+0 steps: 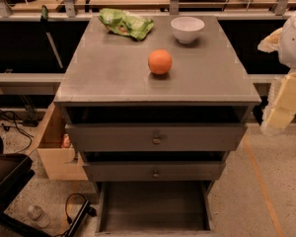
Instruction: Close bottom drawer
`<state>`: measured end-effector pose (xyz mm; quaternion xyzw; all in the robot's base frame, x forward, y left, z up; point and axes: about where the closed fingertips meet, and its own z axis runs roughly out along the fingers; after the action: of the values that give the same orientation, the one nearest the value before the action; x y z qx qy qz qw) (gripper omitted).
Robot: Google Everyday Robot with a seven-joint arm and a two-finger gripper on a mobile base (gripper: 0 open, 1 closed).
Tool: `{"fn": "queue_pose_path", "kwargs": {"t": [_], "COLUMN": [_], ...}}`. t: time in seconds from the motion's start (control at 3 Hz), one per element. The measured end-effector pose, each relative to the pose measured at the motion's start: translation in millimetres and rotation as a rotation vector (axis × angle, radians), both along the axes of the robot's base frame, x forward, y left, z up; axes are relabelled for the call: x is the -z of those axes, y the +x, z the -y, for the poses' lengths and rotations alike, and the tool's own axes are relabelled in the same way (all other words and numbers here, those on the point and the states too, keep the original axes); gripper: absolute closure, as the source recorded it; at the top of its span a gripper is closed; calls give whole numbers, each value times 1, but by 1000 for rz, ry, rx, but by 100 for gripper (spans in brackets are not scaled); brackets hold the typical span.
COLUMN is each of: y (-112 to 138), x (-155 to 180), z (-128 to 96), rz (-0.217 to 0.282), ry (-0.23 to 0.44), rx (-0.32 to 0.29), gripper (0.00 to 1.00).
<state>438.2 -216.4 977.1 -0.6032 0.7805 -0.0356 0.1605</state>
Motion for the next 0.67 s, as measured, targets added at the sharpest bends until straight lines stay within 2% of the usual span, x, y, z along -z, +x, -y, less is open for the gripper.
{"fn": "queue_pose_path", "kwargs": {"t": [0.67], "y": [-1], "x": [10], "z": [-9], "rz": [-3], "ry": [-1], "rx": [20], "gripper": [0]}}
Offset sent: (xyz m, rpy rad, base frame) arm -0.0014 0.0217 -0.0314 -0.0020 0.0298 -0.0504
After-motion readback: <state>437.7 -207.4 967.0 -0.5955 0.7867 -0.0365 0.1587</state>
